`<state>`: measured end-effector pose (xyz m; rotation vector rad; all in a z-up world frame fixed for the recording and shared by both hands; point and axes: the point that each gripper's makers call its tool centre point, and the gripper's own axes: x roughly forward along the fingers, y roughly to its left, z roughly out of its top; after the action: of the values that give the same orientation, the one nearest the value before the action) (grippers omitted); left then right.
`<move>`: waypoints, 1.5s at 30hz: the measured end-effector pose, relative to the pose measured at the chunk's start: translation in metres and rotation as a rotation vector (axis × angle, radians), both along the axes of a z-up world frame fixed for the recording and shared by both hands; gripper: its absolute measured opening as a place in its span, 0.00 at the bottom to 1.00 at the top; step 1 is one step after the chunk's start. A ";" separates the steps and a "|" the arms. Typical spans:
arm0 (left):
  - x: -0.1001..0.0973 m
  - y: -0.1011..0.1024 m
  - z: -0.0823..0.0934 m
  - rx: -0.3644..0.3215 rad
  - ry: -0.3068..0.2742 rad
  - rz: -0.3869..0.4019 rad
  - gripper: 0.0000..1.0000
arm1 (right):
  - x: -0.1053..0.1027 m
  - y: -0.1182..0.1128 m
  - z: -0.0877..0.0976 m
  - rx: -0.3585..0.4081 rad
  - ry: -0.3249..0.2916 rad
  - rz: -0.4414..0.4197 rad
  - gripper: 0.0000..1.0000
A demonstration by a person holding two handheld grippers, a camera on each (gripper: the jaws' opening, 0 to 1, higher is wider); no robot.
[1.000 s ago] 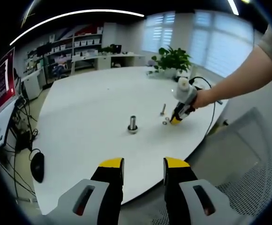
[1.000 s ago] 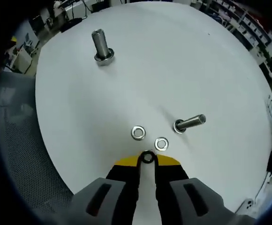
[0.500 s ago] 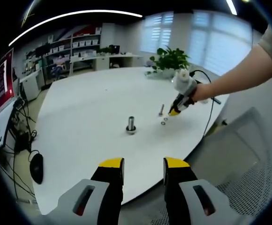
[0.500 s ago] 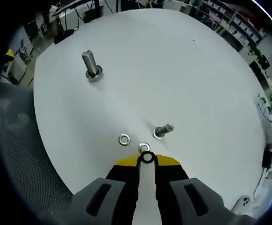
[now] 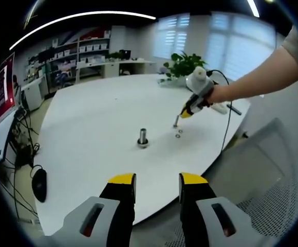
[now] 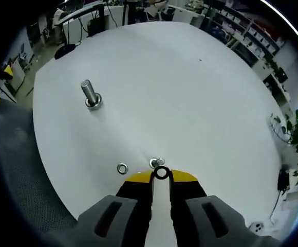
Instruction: Place the washer onto the threaded stud by aligning its center hole with the stud, sliding it down to the base, and recovering from edge contact or off-axis alignment until the washer reaches the visible bottom stop.
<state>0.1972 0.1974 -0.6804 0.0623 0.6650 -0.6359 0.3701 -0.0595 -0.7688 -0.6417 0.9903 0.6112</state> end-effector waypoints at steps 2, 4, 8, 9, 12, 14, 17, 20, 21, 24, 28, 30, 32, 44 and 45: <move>0.000 0.000 0.000 0.000 0.000 -0.001 0.31 | 0.001 0.003 0.000 0.004 -0.002 0.008 0.14; 0.000 0.000 0.000 -0.001 0.001 -0.002 0.31 | 0.003 0.003 -0.001 -0.002 -0.003 0.014 0.14; 0.000 0.000 -0.001 0.001 0.002 -0.003 0.31 | 0.006 0.005 -0.003 -0.007 0.000 0.012 0.14; 0.000 0.000 -0.001 0.001 0.003 -0.003 0.31 | 0.006 0.006 -0.003 -0.003 0.002 0.013 0.14; 0.000 -0.001 -0.001 0.001 0.004 -0.003 0.31 | 0.008 0.008 -0.005 -0.008 0.003 0.019 0.14; -0.001 -0.001 -0.001 0.000 0.005 -0.004 0.31 | 0.008 0.007 -0.007 -0.011 0.013 0.015 0.14; -0.001 -0.001 -0.001 0.000 0.006 -0.004 0.31 | 0.009 0.008 -0.010 -0.016 0.020 0.016 0.14; -0.001 -0.001 -0.002 0.000 0.008 -0.003 0.31 | 0.009 0.009 -0.014 -0.028 0.030 0.023 0.14; -0.001 -0.001 -0.002 0.000 0.008 -0.003 0.31 | 0.009 0.009 -0.014 -0.028 0.032 0.022 0.14; -0.001 -0.001 -0.003 0.001 0.011 -0.006 0.31 | 0.011 0.008 -0.017 -0.029 0.039 0.016 0.14; -0.001 -0.001 -0.002 0.001 0.012 -0.005 0.31 | 0.011 0.007 -0.023 -0.032 0.056 0.010 0.14; -0.001 -0.001 -0.003 -0.001 0.013 -0.004 0.31 | 0.011 0.007 -0.025 -0.033 0.062 0.005 0.14; -0.001 -0.001 -0.003 0.000 0.016 -0.004 0.31 | 0.010 0.007 -0.029 -0.039 0.072 0.004 0.14; -0.001 0.002 -0.004 0.009 0.019 0.005 0.31 | 0.004 0.006 -0.052 -0.044 0.124 -0.030 0.14; -0.001 0.002 -0.004 0.011 0.019 0.007 0.31 | 0.004 0.006 -0.053 -0.042 0.126 -0.032 0.14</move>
<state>0.1962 0.1996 -0.6849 0.0639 0.6866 -0.6266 0.3739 -0.0534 -0.8214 -0.6288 1.1315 0.6095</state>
